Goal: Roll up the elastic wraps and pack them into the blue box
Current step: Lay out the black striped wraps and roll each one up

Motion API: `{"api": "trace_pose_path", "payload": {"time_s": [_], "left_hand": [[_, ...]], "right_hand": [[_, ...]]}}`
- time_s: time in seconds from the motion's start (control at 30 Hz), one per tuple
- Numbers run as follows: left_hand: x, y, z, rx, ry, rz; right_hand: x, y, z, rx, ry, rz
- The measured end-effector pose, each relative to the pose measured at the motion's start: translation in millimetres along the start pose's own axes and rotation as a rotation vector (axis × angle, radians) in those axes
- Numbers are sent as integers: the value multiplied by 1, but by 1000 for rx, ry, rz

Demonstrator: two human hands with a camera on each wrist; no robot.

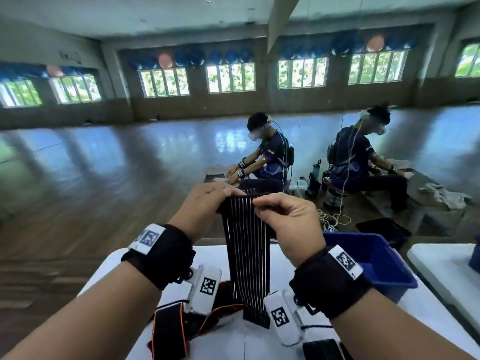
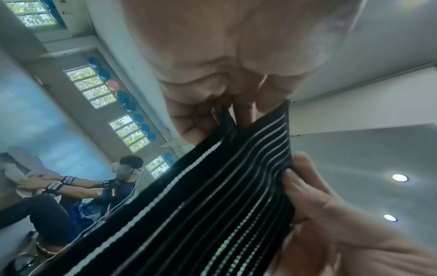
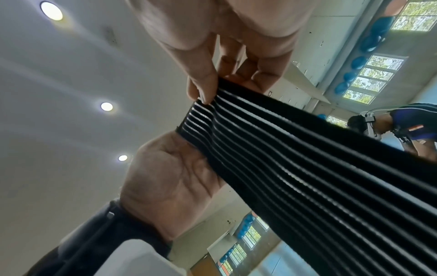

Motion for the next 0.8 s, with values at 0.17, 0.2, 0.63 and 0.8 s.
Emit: {"api": "trace_pose_path", "payload": {"time_s": [0.17, 0.2, 0.63, 0.8], "left_hand": [[-12, -2, 30, 35, 15, 5], [-12, -1, 34, 30, 68, 10], [-20, -11, 81, -232, 85, 74], [-14, -18, 86, -272, 70, 59]], "right_hand": [[-4, -6, -21, 8, -7, -15], [-4, -7, -25, 11, -7, -18], [-10, -27, -63, 97, -133, -17], [-10, -38, -61, 168, -78, -22]]}}
Point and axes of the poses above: each hand's wrist, its own y-axis towards the middle knuckle, its own z-axis out of the palm, x = y × z, the point moved 2 cm from there along y, towards the middle knuckle, and after that the axes turned 14 degrees about x, right-handed, at the moved point
